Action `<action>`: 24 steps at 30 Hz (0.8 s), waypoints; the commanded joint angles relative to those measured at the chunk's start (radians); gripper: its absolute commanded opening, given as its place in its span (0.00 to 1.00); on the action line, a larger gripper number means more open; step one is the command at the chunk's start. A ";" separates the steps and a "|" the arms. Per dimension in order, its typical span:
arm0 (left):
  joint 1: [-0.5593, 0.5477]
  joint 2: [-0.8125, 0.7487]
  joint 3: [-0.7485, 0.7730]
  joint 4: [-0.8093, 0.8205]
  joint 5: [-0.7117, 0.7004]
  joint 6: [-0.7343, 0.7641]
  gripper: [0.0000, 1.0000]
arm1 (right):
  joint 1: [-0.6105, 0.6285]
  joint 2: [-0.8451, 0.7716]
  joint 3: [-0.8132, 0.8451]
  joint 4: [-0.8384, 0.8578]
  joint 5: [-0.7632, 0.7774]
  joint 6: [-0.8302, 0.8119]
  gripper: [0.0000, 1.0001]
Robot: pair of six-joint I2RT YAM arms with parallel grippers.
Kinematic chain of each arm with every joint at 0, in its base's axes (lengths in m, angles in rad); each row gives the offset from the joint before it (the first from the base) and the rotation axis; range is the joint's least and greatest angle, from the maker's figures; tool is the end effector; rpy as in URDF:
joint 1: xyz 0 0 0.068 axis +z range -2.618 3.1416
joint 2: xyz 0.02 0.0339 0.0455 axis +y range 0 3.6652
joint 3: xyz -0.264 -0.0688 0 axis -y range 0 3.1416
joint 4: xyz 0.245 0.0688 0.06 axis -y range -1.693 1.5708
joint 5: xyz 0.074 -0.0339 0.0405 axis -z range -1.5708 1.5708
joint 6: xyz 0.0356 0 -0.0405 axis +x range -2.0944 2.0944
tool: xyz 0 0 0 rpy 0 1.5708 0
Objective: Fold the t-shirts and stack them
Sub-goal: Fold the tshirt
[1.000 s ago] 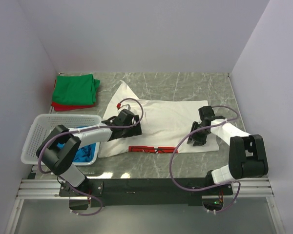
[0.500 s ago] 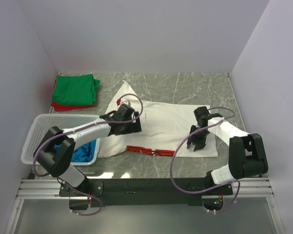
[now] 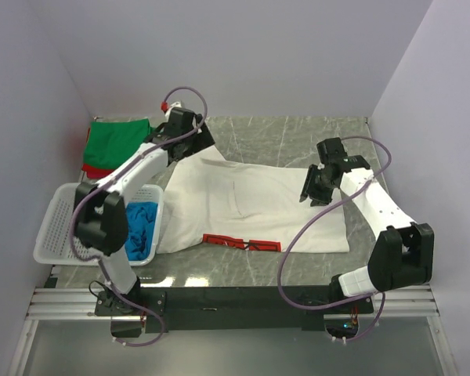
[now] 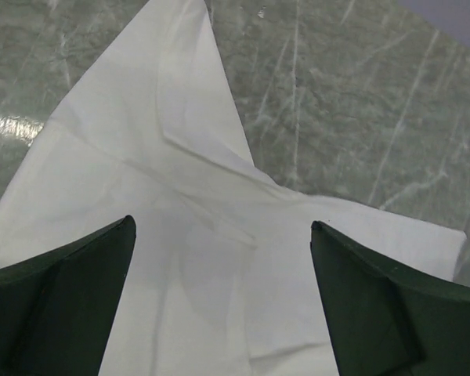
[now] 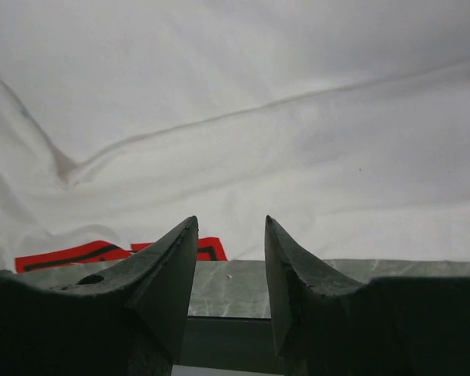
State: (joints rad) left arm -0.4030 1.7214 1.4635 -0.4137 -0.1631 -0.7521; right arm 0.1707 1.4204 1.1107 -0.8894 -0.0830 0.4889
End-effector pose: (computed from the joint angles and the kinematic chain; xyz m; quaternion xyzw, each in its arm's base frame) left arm 0.3677 -0.1505 0.3021 -0.1908 0.8778 -0.1750 0.4030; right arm 0.2674 0.0491 0.2550 0.1480 0.9707 0.0984 0.1615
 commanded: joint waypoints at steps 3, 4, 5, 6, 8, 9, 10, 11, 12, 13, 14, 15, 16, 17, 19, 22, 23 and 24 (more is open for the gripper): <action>0.027 0.174 0.115 0.035 -0.004 -0.007 0.99 | 0.006 -0.041 0.086 -0.003 -0.046 -0.016 0.47; 0.030 0.199 0.136 0.033 -0.004 -0.010 0.99 | 0.007 -0.047 0.087 0.006 -0.061 -0.019 0.47; 0.036 0.223 0.161 0.027 -0.004 -0.009 0.98 | 0.006 -0.049 0.086 0.010 -0.067 -0.022 0.47; 0.036 0.274 0.208 0.015 -0.003 -0.007 0.98 | 0.006 -0.054 0.083 0.017 -0.076 -0.023 0.47; 0.041 0.323 0.259 0.004 0.002 -0.001 0.97 | 0.006 -0.052 0.072 0.029 -0.107 -0.026 0.47; 0.043 0.369 0.303 -0.002 0.008 0.000 0.96 | 0.007 -0.051 0.069 0.030 -0.115 -0.027 0.47; 0.046 0.392 0.323 -0.014 0.022 0.000 0.95 | 0.006 -0.049 0.055 0.039 -0.127 -0.027 0.47; 0.047 0.429 0.342 -0.020 0.030 0.000 0.94 | 0.006 -0.048 0.048 0.044 -0.142 -0.026 0.47; 0.049 0.447 0.372 -0.028 0.036 0.005 0.93 | 0.006 -0.054 0.038 0.052 -0.146 -0.023 0.47; 0.052 0.463 0.389 -0.049 0.033 0.007 0.93 | 0.006 -0.058 0.014 0.064 -0.146 -0.013 0.47; 0.055 0.478 0.405 -0.068 0.030 0.005 0.91 | 0.006 -0.063 0.003 0.072 -0.144 -0.007 0.47; 0.058 0.503 0.431 -0.082 0.028 0.005 0.91 | 0.006 -0.069 -0.005 0.078 -0.147 -0.003 0.47; 0.062 0.510 0.440 -0.095 0.028 -0.006 0.90 | 0.006 -0.071 -0.015 0.089 -0.149 0.000 0.47; 0.069 0.518 0.443 -0.114 0.025 -0.012 0.88 | 0.006 -0.069 -0.017 0.090 -0.153 -0.001 0.47; 0.075 0.515 0.437 -0.120 0.017 -0.019 0.88 | 0.004 -0.060 -0.009 0.090 -0.149 -0.007 0.47; 0.082 0.495 0.413 -0.114 0.013 -0.029 0.88 | 0.006 -0.040 -0.003 0.099 -0.153 -0.013 0.47; 0.084 0.491 0.402 -0.105 0.026 -0.033 0.88 | 0.006 -0.035 -0.005 0.102 -0.158 -0.015 0.47; 0.085 0.492 0.397 -0.102 0.036 -0.039 0.88 | 0.006 -0.023 -0.003 0.106 -0.168 -0.015 0.47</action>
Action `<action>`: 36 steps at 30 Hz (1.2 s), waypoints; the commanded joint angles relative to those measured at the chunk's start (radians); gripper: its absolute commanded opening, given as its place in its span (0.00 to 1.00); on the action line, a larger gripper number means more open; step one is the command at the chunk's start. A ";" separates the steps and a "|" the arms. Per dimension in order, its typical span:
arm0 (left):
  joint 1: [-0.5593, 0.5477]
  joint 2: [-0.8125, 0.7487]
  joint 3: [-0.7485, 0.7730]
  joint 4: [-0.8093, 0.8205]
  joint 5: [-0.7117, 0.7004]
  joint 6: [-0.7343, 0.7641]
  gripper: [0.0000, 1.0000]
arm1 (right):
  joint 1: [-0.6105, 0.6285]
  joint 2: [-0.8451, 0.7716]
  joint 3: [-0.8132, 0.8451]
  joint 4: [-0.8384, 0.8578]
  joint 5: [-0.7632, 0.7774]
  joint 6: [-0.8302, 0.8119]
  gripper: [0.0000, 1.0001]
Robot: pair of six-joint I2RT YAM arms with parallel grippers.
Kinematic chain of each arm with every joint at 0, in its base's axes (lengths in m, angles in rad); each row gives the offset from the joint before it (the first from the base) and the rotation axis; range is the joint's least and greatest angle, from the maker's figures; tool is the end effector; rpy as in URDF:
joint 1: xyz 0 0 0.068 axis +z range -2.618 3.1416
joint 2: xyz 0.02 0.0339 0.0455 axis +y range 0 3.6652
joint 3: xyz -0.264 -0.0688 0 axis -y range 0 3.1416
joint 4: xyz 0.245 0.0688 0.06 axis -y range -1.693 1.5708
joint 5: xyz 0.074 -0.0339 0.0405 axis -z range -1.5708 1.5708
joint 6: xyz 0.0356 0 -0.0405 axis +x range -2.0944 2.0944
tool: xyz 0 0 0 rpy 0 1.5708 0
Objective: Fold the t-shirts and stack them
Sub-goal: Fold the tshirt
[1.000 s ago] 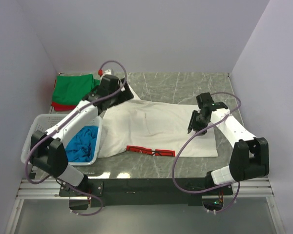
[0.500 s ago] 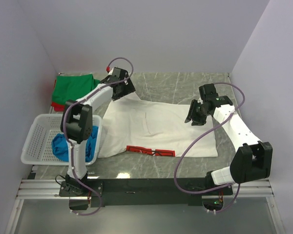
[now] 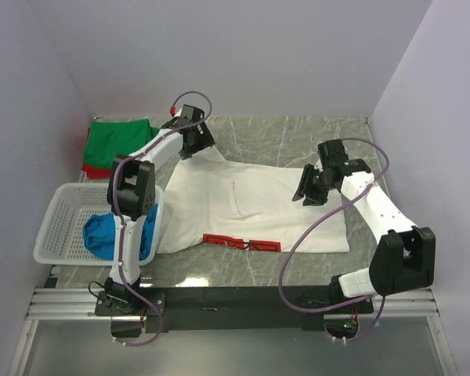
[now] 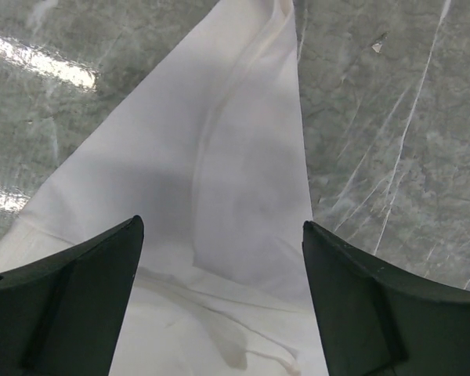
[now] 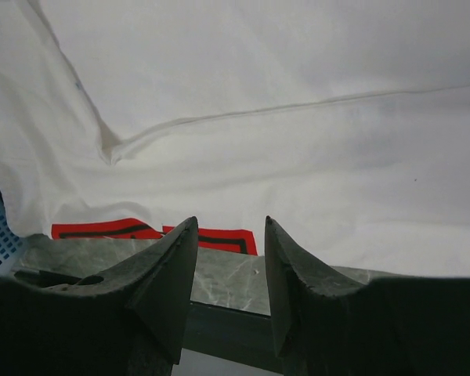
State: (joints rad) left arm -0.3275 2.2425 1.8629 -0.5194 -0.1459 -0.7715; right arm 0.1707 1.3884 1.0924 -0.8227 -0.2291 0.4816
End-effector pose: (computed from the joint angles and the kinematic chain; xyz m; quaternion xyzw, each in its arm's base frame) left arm 0.4770 -0.1566 0.1996 -0.2308 0.9132 -0.1130 0.3163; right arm 0.2661 0.0541 0.2613 0.1246 0.9605 0.1769 0.1752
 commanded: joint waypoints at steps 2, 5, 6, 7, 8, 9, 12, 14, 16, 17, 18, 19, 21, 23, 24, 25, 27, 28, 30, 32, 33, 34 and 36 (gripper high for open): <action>0.010 -0.020 -0.002 0.005 0.032 -0.031 0.87 | 0.006 0.018 0.020 0.043 -0.029 -0.009 0.47; 0.008 -0.017 -0.016 0.012 0.060 -0.046 0.86 | 0.007 0.027 0.029 0.046 -0.032 -0.012 0.47; 0.008 -0.017 -0.030 0.021 0.065 -0.051 0.86 | 0.006 0.029 0.029 0.046 -0.032 -0.012 0.47; 0.008 -0.017 -0.034 0.025 0.066 -0.054 0.85 | 0.007 0.027 0.027 0.049 -0.033 -0.009 0.47; 0.008 -0.017 -0.039 0.025 0.071 -0.057 0.85 | 0.006 0.026 0.024 0.053 -0.038 -0.008 0.47; 0.008 -0.015 -0.044 0.027 0.074 -0.058 0.85 | 0.006 0.020 0.021 0.056 -0.038 -0.006 0.47; 0.005 -0.015 -0.051 0.036 0.085 -0.064 0.82 | 0.006 0.015 0.008 0.060 -0.041 -0.003 0.47; 0.004 -0.014 -0.048 0.038 0.083 -0.064 0.80 | 0.006 0.014 0.006 0.060 -0.042 -0.003 0.47; 0.004 -0.011 -0.047 0.044 0.089 -0.071 0.74 | 0.006 0.014 0.008 0.063 -0.044 -0.003 0.47; 0.004 -0.009 -0.045 0.044 0.091 -0.071 0.72 | 0.006 0.012 0.008 0.062 -0.042 -0.005 0.47; 0.002 -0.008 -0.045 0.044 0.091 -0.074 0.70 | 0.006 0.011 0.008 0.063 -0.042 -0.005 0.47; 0.002 -0.006 -0.045 0.045 0.091 -0.074 0.66 | 0.006 0.012 0.008 0.063 -0.044 -0.005 0.47; 0.002 -0.003 -0.044 0.045 0.091 -0.072 0.62 | 0.006 0.011 0.004 0.065 -0.044 -0.005 0.47; 0.002 0.003 -0.044 0.047 0.095 -0.072 0.54 | 0.006 0.011 0.004 0.066 -0.044 -0.005 0.47; 0.002 0.005 -0.045 0.047 0.098 -0.072 0.51 | 0.006 0.009 0.004 0.065 -0.042 -0.006 0.47; 0.002 0.006 -0.045 0.048 0.100 -0.071 0.44 | 0.006 0.011 0.004 0.065 -0.042 -0.006 0.47; 0.002 0.006 -0.048 0.050 0.104 -0.071 0.33 | 0.006 0.011 0.006 0.063 -0.032 -0.006 0.47; 0.002 0.005 -0.048 0.051 0.106 -0.071 0.31 | 0.006 0.011 0.007 0.063 -0.027 -0.006 0.47; 0.002 0.002 -0.053 0.056 0.111 -0.071 0.26 | 0.004 0.009 0.017 0.057 -0.015 -0.011 0.47; 0.001 -0.003 -0.062 0.065 0.121 -0.069 0.11 | -0.003 0.014 0.029 0.054 -0.003 -0.015 0.47; -0.001 -0.004 -0.064 0.065 0.126 -0.071 0.11 | -0.010 0.014 0.034 0.053 0.000 -0.017 0.47; -0.002 -0.007 -0.064 0.064 0.131 -0.072 0.02 | -0.016 0.015 0.037 0.053 0.001 -0.017 0.47; -0.008 -0.018 -0.070 0.064 0.138 -0.075 0.00 | -0.045 0.020 0.046 0.056 0.004 -0.023 0.47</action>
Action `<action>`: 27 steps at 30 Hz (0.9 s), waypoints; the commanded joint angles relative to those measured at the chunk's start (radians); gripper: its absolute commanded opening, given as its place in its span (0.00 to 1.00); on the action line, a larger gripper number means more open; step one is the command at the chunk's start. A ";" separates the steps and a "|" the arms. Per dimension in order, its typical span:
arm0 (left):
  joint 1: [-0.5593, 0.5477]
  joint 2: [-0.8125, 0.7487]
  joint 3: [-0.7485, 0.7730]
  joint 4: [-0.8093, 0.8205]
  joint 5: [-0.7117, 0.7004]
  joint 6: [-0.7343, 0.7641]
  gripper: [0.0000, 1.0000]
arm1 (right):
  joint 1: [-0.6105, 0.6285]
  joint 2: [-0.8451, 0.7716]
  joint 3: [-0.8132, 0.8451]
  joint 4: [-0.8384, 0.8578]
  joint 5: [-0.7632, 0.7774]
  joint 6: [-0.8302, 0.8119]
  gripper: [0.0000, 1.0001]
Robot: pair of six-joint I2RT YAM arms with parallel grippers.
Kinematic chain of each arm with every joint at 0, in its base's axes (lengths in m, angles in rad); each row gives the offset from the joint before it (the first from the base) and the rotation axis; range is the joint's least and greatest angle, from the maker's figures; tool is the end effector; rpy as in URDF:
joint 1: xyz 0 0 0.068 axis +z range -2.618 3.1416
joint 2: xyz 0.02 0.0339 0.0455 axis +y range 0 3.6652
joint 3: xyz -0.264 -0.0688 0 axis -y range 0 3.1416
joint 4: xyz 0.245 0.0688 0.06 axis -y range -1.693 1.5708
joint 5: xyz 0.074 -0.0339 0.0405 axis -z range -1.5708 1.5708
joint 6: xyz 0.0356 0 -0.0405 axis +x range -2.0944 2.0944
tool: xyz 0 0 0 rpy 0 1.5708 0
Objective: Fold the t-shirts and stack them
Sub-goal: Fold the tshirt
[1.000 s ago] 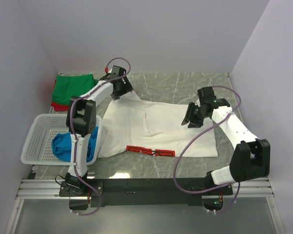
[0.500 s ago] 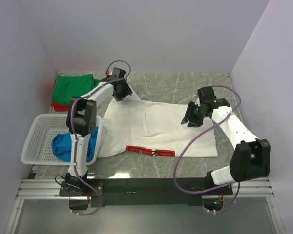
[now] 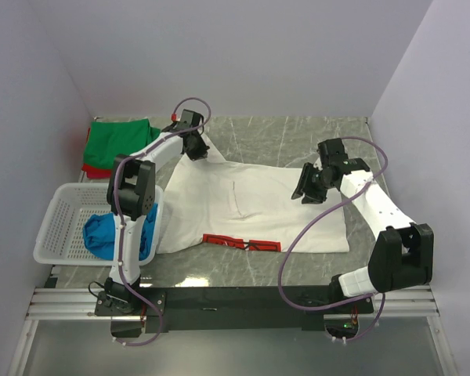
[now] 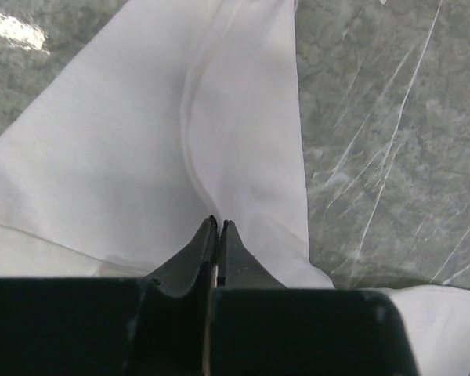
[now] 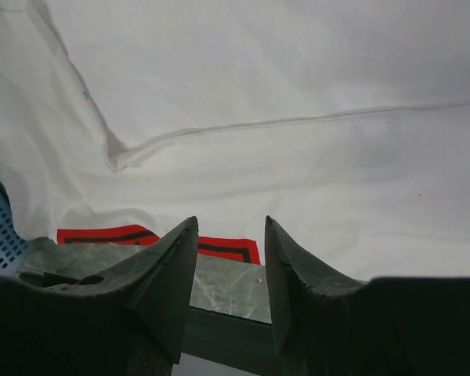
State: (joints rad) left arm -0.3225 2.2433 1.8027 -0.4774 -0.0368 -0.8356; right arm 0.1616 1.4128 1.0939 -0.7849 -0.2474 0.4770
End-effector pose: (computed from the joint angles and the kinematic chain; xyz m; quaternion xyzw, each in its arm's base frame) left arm 0.4729 -0.1567 0.1828 -0.2460 0.9146 -0.1608 0.2779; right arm 0.2737 0.0535 0.2575 0.1234 0.9579 0.1860 0.1803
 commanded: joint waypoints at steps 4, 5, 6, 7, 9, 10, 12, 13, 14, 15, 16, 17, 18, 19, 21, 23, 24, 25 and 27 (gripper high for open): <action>-0.032 -0.066 -0.035 0.010 0.022 -0.028 0.00 | -0.092 0.006 0.057 0.035 0.080 -0.041 0.47; -0.035 -0.077 -0.055 0.011 0.018 -0.033 0.00 | -0.106 0.014 0.057 0.047 0.103 -0.047 0.47; -0.042 -0.088 -0.066 0.016 0.018 -0.042 0.00 | -0.118 0.021 0.058 0.073 0.108 -0.058 0.47; -0.044 -0.108 -0.086 0.020 0.021 -0.048 0.00 | -0.149 0.034 0.061 0.084 0.114 -0.064 0.47; -0.050 -0.123 -0.097 0.023 0.023 -0.057 0.00 | -0.183 0.077 0.081 0.114 0.141 -0.077 0.47; -0.052 -0.134 -0.103 0.023 0.021 -0.060 0.00 | -0.203 0.110 0.090 0.125 0.160 -0.080 0.47; -0.055 -0.143 -0.108 0.020 0.017 -0.059 0.00 | -0.217 0.150 0.122 0.154 0.209 -0.092 0.47; -0.055 -0.148 -0.109 0.017 0.017 -0.060 0.00 | -0.223 0.172 0.138 0.165 0.227 -0.097 0.47; -0.055 -0.149 -0.109 0.014 0.012 -0.059 0.00 | -0.231 0.213 0.165 0.176 0.244 -0.098 0.47; -0.055 -0.152 -0.111 0.008 0.012 -0.057 0.00 | -0.235 0.233 0.179 0.200 0.266 -0.098 0.47; -0.055 -0.155 -0.112 0.008 0.011 -0.056 0.00 | -0.240 0.253 0.191 0.214 0.284 -0.095 0.47; -0.055 -0.159 -0.114 0.006 0.009 -0.056 0.00 | -0.250 0.291 0.222 0.226 0.287 -0.086 0.47; -0.055 -0.162 -0.115 0.005 0.008 -0.056 0.00 | -0.257 0.313 0.239 0.242 0.292 -0.083 0.47; -0.055 -0.165 -0.118 0.003 0.006 -0.056 0.00 | -0.263 0.355 0.256 0.248 0.304 -0.080 0.47; -0.055 -0.168 -0.118 0.000 0.002 -0.053 0.00 | -0.272 0.397 0.311 0.257 0.315 -0.075 0.47; -0.055 -0.168 -0.115 -0.006 0.000 -0.050 0.00 | -0.272 0.452 0.362 0.262 0.338 -0.078 0.47; -0.055 -0.168 -0.115 -0.007 -0.002 -0.046 0.00 | -0.274 0.471 0.374 0.269 0.350 -0.078 0.47; -0.055 -0.168 -0.115 -0.010 -0.003 -0.048 0.00 | -0.272 0.503 0.386 0.274 0.362 -0.080 0.47; -0.055 -0.171 -0.117 -0.013 -0.003 -0.048 0.00 | -0.272 0.535 0.418 0.280 0.398 -0.081 0.47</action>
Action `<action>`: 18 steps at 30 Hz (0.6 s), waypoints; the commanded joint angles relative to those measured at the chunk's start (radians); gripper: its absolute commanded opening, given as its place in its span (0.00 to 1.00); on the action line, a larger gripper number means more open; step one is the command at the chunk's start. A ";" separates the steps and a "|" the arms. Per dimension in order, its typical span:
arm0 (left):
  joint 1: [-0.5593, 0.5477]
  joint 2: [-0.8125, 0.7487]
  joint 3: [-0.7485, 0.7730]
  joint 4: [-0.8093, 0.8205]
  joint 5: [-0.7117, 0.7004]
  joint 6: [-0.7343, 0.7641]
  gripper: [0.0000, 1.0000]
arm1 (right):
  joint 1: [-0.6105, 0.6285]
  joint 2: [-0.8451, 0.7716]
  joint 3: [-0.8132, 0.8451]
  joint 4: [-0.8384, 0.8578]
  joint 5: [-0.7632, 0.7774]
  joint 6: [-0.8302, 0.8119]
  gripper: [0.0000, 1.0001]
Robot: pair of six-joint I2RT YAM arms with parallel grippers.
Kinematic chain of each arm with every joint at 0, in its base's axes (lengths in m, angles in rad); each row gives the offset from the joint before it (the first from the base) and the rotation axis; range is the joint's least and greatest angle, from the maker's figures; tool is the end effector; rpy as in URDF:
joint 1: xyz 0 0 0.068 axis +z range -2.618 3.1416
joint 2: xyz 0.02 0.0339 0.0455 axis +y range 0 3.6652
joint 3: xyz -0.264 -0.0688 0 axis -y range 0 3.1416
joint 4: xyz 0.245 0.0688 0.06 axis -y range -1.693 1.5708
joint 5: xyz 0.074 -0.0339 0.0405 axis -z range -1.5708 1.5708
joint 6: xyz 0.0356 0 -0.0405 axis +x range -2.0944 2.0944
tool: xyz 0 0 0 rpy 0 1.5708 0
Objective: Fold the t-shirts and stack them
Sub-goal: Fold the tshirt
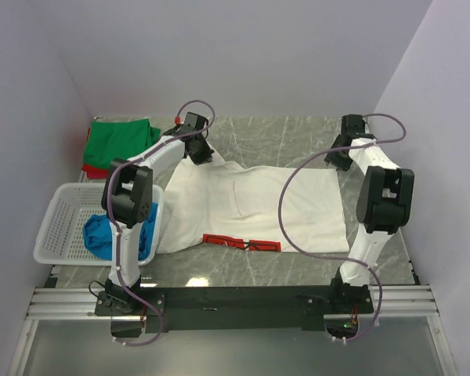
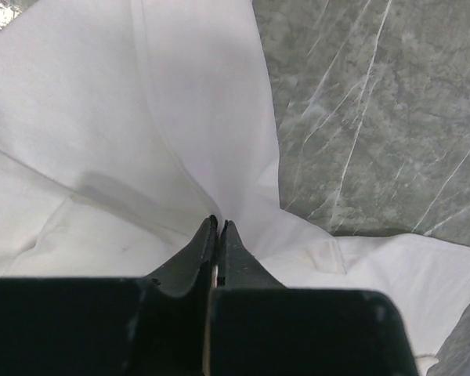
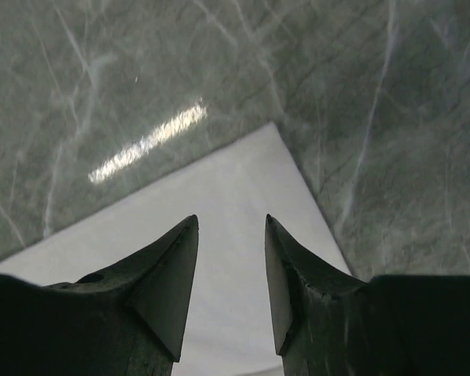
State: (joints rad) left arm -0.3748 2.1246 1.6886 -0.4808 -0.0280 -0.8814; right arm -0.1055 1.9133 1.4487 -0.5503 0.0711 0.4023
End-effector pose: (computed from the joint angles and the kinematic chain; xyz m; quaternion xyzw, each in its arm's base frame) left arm 0.4405 -0.1722 0.2020 -0.2417 0.9156 -0.1780 0.2677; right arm 0.4098 -0.0459 0.2130 0.2508 0.9278 0.0067 0.2762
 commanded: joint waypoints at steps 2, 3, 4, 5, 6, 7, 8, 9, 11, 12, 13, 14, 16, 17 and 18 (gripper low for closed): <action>-0.003 -0.051 0.000 -0.015 -0.013 -0.002 0.00 | -0.008 0.081 0.090 0.043 0.097 -0.006 0.47; -0.003 -0.051 0.002 -0.018 -0.013 -0.002 0.00 | -0.008 0.092 0.093 0.049 0.102 -0.006 0.47; -0.003 -0.052 0.005 -0.024 -0.012 -0.001 0.00 | -0.010 0.111 0.098 0.053 0.101 -0.008 0.47; -0.003 -0.052 0.006 -0.025 -0.013 0.002 0.00 | -0.010 0.122 0.110 0.058 0.104 -0.013 0.47; -0.003 -0.054 0.006 -0.027 -0.015 0.004 0.00 | -0.011 0.131 0.116 0.059 0.108 -0.016 0.47; -0.003 -0.055 0.006 -0.028 -0.015 0.005 0.00 | -0.011 0.156 0.128 0.055 0.114 -0.019 0.47; -0.004 -0.057 0.005 -0.035 -0.015 0.005 0.00 | -0.011 0.168 0.153 0.043 0.127 -0.023 0.47; -0.004 -0.057 0.003 -0.035 -0.015 0.005 0.00 | -0.011 0.177 0.165 0.035 0.134 -0.023 0.47; -0.003 -0.061 -0.007 -0.035 -0.012 0.002 0.00 | -0.014 0.200 0.188 0.027 0.141 -0.023 0.47; -0.004 -0.066 -0.009 -0.033 -0.012 0.001 0.00 | -0.014 0.205 0.190 0.024 0.141 -0.023 0.47; -0.004 -0.071 -0.016 -0.033 -0.012 0.001 0.00 | -0.016 0.207 0.190 0.027 0.145 -0.025 0.47; -0.004 -0.072 -0.018 -0.032 -0.012 0.001 0.00 | -0.016 0.210 0.190 0.032 0.145 -0.026 0.47; -0.004 -0.072 -0.015 -0.039 -0.016 0.005 0.00 | -0.017 0.222 0.193 0.029 0.142 -0.025 0.46; -0.004 -0.071 -0.012 -0.044 -0.018 0.012 0.00 | -0.019 0.228 0.202 0.026 0.142 -0.020 0.45; -0.004 -0.071 -0.006 -0.051 -0.023 0.015 0.00 | -0.017 0.231 0.206 0.009 0.144 -0.017 0.45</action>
State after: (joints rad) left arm -0.3748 2.1151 1.6749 -0.5137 -0.0315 -0.8783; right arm -0.1131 2.1357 1.6028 -0.5320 0.1814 0.3874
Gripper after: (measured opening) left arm 0.024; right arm 0.457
